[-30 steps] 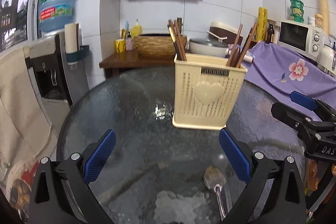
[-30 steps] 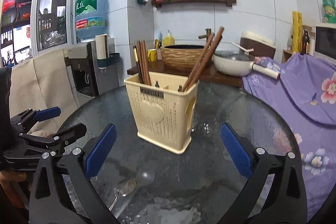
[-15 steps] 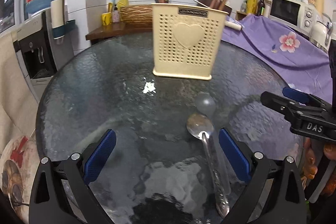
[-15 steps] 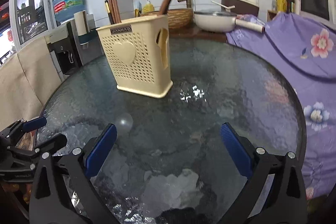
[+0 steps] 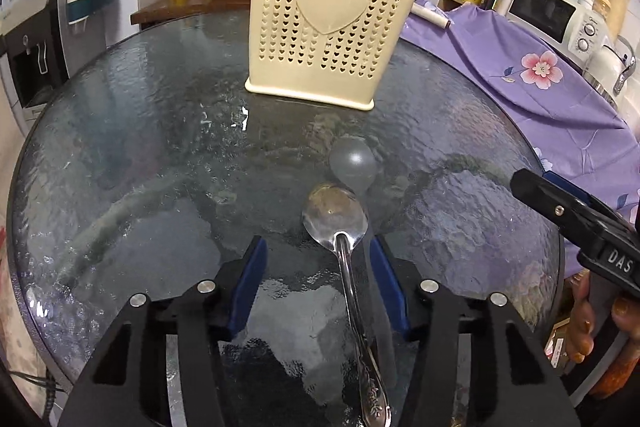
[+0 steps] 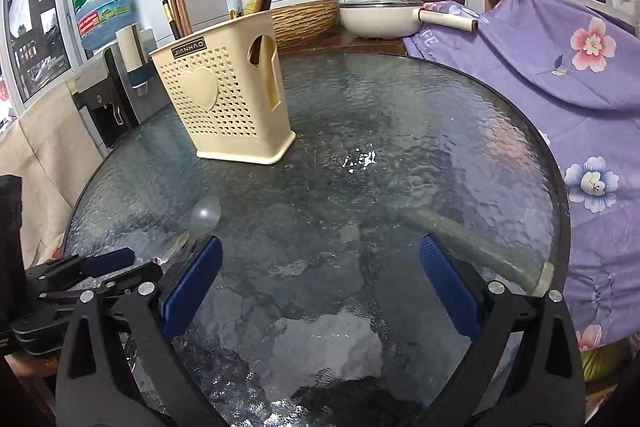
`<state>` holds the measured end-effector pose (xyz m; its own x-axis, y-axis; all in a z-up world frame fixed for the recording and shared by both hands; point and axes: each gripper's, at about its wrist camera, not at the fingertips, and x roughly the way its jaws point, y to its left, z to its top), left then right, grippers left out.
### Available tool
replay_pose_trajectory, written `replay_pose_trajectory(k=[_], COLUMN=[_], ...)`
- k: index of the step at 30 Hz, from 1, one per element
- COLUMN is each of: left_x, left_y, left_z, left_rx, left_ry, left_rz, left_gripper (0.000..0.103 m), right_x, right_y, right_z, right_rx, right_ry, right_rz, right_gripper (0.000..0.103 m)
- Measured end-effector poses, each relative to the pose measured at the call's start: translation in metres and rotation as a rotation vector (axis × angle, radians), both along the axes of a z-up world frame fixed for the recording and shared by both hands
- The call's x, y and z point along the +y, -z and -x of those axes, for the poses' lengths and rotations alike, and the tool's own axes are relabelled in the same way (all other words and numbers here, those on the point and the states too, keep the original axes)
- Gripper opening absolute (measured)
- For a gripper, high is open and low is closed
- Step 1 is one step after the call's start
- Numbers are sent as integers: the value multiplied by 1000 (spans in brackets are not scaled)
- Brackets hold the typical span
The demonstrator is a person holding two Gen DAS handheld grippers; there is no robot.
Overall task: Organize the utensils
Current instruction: 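Reach the left tool down to the metal spoon on the table, then close the left tool on the metal spoon handle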
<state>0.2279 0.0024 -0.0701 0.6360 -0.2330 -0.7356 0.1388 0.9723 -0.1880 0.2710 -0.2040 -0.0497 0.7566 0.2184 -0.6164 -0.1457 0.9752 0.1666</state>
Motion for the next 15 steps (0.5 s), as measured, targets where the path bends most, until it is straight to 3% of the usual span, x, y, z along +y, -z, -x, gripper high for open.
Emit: replay_pose_trajectory(k=[7, 15], left_x=[0, 23], left_y=[0, -1], left_z=[-1, -7], left_rx=[3, 3], left_ry=[-5, -75], left_rz=[-39, -102], left_gripper=[45, 44], right_x=[0, 8], right_y=[1, 2], right_z=[-3, -6], right_rx=[20, 27], right_ry=[-10, -21], right_rz=[-20, -12], right_gripper=[97, 97])
